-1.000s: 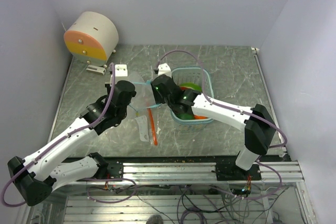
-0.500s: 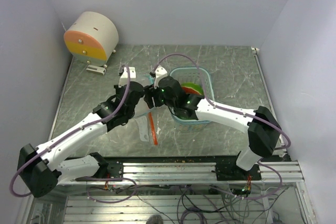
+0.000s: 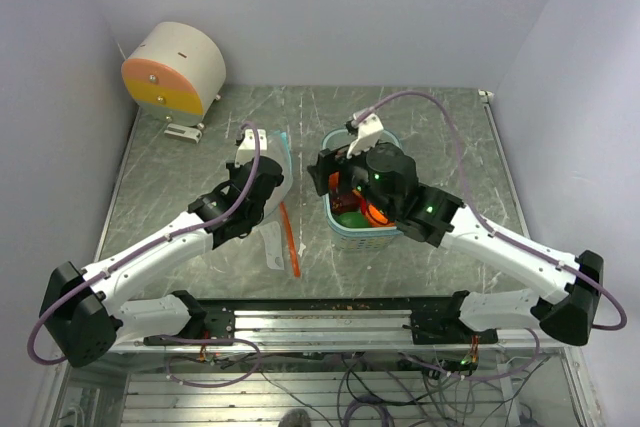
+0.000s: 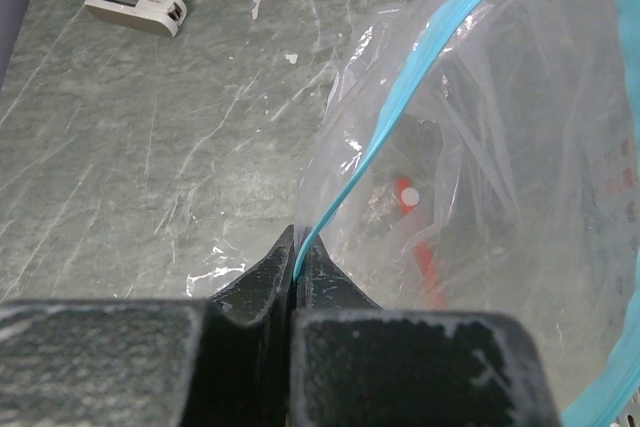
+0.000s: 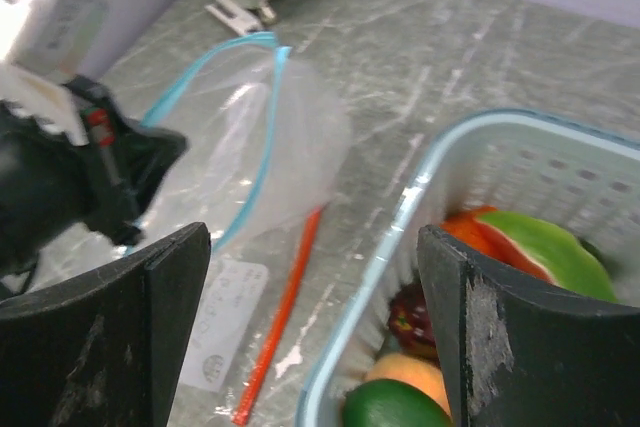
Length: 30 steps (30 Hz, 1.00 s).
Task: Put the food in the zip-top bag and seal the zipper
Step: Open the zipper of the food storage bag at the center of the board.
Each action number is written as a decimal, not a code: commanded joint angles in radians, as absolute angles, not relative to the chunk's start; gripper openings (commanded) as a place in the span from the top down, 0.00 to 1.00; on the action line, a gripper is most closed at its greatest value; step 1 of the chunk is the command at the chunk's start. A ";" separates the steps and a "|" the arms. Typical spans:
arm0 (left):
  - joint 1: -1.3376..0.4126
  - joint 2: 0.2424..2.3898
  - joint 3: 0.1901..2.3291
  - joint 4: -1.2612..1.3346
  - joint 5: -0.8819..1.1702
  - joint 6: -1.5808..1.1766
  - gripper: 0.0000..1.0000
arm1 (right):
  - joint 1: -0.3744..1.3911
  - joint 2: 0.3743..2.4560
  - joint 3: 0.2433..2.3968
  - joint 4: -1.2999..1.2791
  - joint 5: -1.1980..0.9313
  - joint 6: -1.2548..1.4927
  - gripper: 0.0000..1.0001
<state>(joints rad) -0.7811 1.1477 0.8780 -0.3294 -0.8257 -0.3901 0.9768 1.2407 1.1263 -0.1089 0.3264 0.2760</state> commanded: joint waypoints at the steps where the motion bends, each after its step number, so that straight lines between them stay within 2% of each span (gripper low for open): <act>1: -0.791 1.122 0.896 -0.300 -0.819 -0.387 0.93 | 0.947 1.254 1.150 -0.323 0.520 0.307 0.15; 4: -0.791 1.102 0.895 -0.302 -0.821 -0.379 0.93 | 0.879 1.298 1.175 -0.405 0.498 0.321 0.15; 10: -0.791 1.078 0.888 -0.307 -0.818 -0.367 0.93 | 0.727 1.348 1.147 -0.388 0.357 0.330 0.15; 22: -0.791 1.059 0.901 -0.328 -0.787 -0.355 0.93 | 0.636 1.536 1.174 -0.343 0.359 0.160 0.13; 30: -0.793 1.058 0.920 -0.338 -0.763 -0.353 0.93 | 0.559 1.602 1.118 -0.239 0.239 0.081 0.14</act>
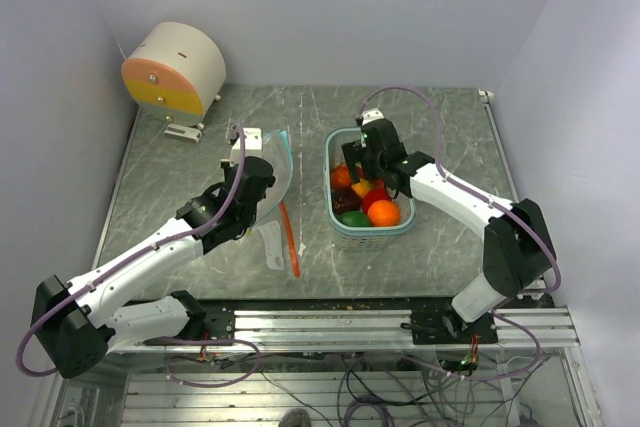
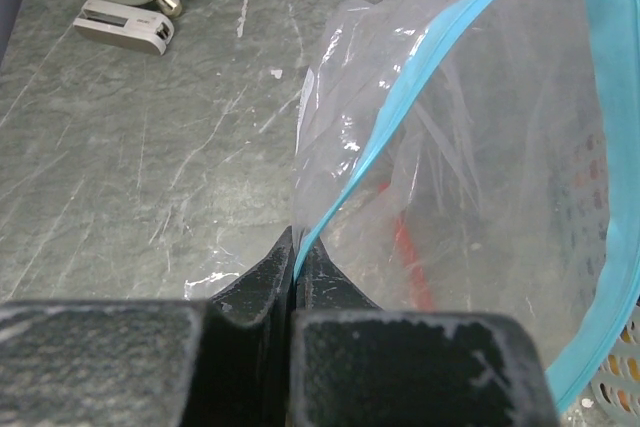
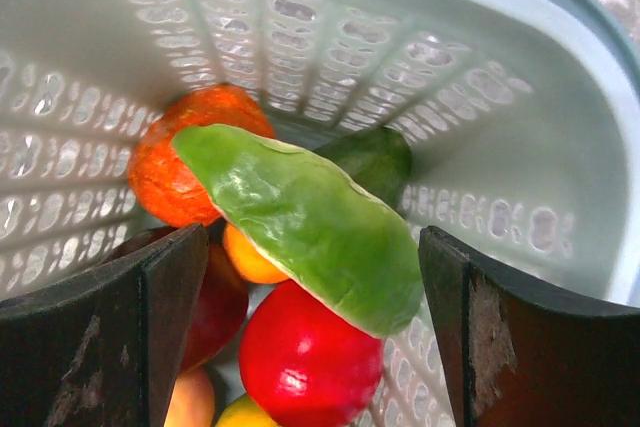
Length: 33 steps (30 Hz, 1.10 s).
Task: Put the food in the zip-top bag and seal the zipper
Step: Open the zipper of the food storage bag at the center of the board, then pick up the fake fruit from the bin.
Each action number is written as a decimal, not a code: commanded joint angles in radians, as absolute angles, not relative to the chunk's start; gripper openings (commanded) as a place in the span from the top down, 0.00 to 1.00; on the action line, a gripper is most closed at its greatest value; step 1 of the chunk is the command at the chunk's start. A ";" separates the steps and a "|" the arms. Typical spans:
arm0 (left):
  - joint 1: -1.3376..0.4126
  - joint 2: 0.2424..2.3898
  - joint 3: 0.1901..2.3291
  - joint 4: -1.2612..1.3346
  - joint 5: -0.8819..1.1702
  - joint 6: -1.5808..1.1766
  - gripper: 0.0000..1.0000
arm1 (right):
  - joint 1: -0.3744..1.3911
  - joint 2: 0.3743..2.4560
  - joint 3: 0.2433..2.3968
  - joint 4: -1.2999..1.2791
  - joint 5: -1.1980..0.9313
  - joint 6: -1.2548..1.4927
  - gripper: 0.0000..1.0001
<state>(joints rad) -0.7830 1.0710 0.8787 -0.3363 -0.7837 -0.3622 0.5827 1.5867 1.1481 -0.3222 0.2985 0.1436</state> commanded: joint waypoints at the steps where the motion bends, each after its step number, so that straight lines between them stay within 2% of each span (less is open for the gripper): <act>1: -0.793 1.059 0.922 -0.339 -0.760 -0.354 0.93 | 0.552 1.607 1.107 -0.221 0.224 0.075 0.14; 6: -0.792 1.065 0.929 -0.346 -0.764 -0.347 0.93 | 0.535 1.646 1.079 -0.168 0.161 0.079 0.17; 8: -0.792 1.068 0.933 -0.352 -0.769 -0.345 0.93 | 0.535 1.654 1.081 -0.170 0.160 0.089 0.24; 13: -0.793 1.072 0.933 -0.353 -0.774 -0.347 0.93 | 0.537 1.622 1.084 -0.192 0.179 0.109 0.54; 18: -0.792 1.077 0.927 -0.353 -0.775 -0.354 0.93 | 0.537 1.537 1.094 -0.216 0.198 0.132 0.98; 33: -0.793 1.133 0.931 -0.323 -0.757 -0.369 0.93 | 0.537 1.267 1.051 -0.197 0.077 0.167 1.00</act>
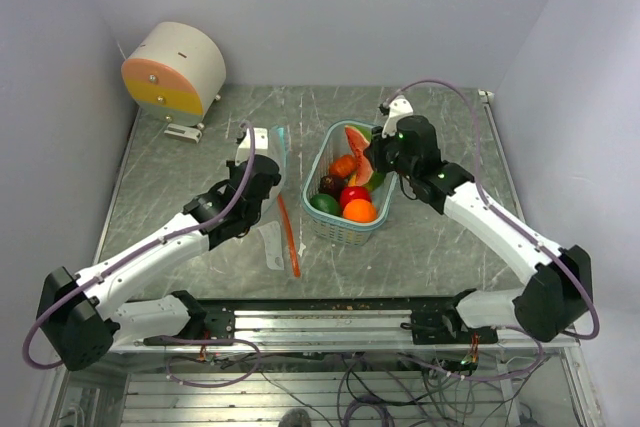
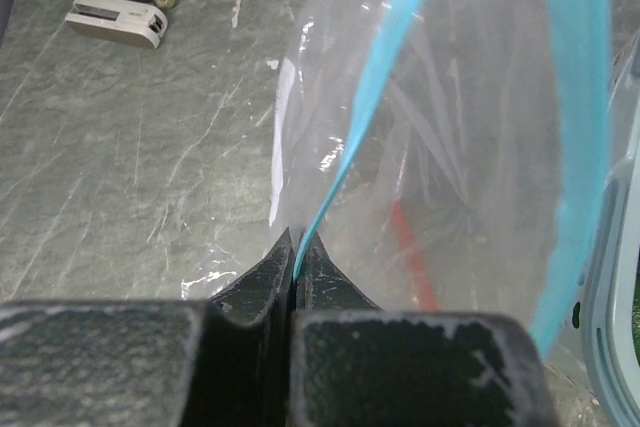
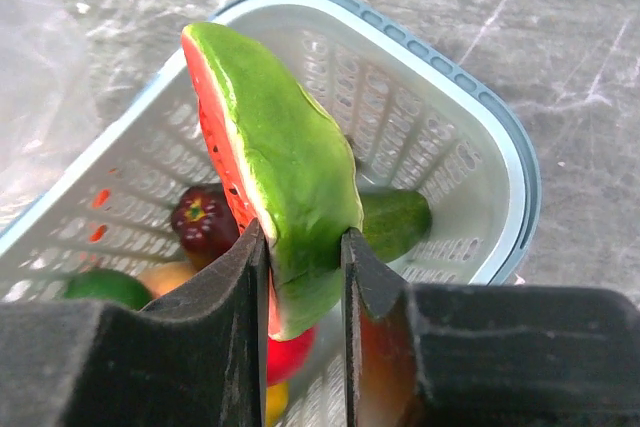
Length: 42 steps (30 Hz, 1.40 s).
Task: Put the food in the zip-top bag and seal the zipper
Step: Pick up the fake fruit from the bin, then place the fake fruit in the zipper food storage bag.
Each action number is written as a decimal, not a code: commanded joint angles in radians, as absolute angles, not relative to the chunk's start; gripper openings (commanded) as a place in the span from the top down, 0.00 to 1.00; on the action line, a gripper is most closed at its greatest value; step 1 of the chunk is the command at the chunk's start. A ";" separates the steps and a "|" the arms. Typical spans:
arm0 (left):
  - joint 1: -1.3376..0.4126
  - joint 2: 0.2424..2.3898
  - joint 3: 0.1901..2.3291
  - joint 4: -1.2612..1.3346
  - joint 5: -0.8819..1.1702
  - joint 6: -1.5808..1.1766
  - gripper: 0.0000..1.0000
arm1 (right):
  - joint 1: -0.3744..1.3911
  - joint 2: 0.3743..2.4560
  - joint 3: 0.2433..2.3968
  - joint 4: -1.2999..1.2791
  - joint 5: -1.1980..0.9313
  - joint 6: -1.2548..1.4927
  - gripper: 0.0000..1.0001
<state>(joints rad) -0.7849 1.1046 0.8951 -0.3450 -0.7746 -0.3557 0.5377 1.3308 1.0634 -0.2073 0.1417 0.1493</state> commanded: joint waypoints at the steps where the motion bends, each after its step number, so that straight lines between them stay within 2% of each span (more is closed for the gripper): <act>1: -0.793 1.139 0.932 -0.316 -0.749 -0.370 0.93 | 0.538 1.248 1.049 -0.192 0.050 0.168 1.00; 8: -0.793 1.178 0.950 -0.268 -0.722 -0.371 0.93 | 0.552 1.120 1.012 -0.051 -0.166 0.272 1.00; 14: -0.793 1.148 0.948 -0.213 -0.644 -0.417 0.93 | 0.620 1.095 0.928 0.200 -0.189 0.457 1.00; 21: -0.793 1.091 0.877 -0.137 -0.607 -0.468 0.93 | 0.797 1.152 0.920 0.415 -0.039 0.465 1.00; 25: -0.792 1.076 0.857 -0.129 -0.602 -0.480 0.93 | 0.834 1.191 0.917 0.489 -0.006 0.462 1.00; 36: -0.792 1.053 0.868 -0.142 -0.547 -0.500 0.93 | 0.872 1.286 0.910 0.545 0.136 0.386 1.00; 42: -0.793 1.012 0.872 -0.152 -0.507 -0.515 0.93 | 0.925 1.344 0.937 0.516 0.311 0.260 1.00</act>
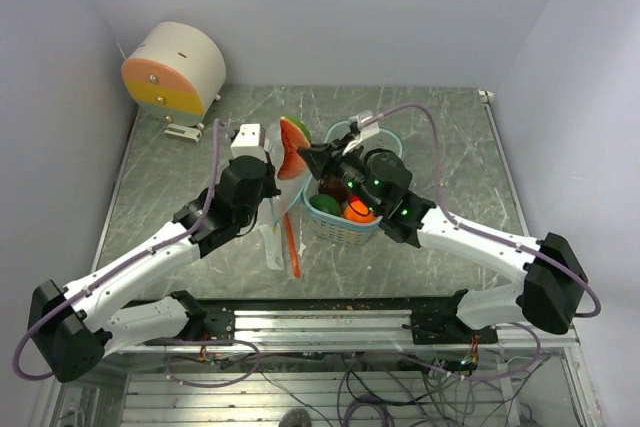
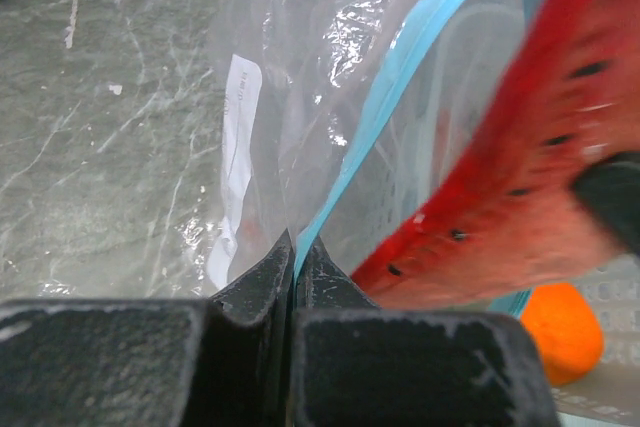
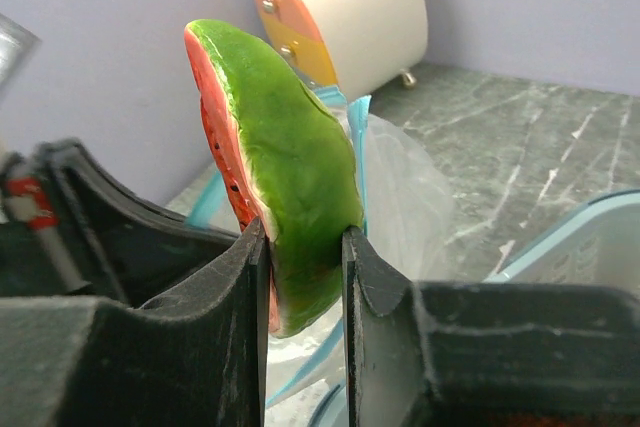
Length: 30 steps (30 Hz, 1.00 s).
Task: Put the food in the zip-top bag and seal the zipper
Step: Place the fake fruit in the zipper food storage bag.
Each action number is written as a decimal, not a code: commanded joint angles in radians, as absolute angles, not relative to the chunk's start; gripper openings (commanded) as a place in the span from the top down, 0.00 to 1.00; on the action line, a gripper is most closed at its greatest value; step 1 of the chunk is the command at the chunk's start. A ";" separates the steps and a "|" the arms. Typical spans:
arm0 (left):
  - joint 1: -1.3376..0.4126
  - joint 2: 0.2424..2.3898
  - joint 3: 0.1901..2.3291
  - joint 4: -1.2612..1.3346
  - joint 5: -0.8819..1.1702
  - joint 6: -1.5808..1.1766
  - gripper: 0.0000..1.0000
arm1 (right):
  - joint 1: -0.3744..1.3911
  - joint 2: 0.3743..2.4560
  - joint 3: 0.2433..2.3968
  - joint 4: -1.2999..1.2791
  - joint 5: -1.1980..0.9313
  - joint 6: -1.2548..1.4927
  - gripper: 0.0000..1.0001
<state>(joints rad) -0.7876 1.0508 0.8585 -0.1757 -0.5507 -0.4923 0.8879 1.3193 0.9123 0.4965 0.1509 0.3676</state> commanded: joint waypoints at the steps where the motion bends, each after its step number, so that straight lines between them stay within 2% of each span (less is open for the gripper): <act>1: -0.793 1.006 0.874 -0.159 -0.506 -0.515 0.93 | 0.938 1.349 0.937 0.511 0.344 0.239 1.00; 9: -0.793 1.015 0.894 -0.156 -0.517 -0.502 0.93 | 1.048 1.402 0.991 0.443 0.539 0.099 1.00; 10: -0.793 1.022 0.897 -0.155 -0.516 -0.502 0.93 | 1.054 1.411 0.995 0.427 0.540 0.096 0.92; 12: -0.792 1.033 0.901 -0.154 -0.515 -0.502 0.93 | 1.062 1.426 1.037 0.383 0.540 0.099 0.68; 14: -0.793 1.039 0.903 -0.152 -0.519 -0.500 0.93 | 1.064 1.431 1.056 0.337 0.539 0.104 0.49; 20: -0.793 1.035 0.912 -0.167 -0.549 -0.485 0.93 | 1.065 1.380 1.040 0.282 0.545 0.124 0.23; 26: -0.793 1.028 0.921 -0.205 -0.591 -0.464 0.93 | 1.063 1.232 1.008 0.225 0.572 0.160 0.22; 30: -0.792 1.022 0.919 -0.222 -0.602 -0.455 0.93 | 1.040 1.201 1.047 0.014 0.635 0.217 0.22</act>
<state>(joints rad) -0.7876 1.0401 0.8886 -0.1993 -0.5655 -0.4751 1.0595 1.2415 1.0119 0.2001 0.5549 0.1558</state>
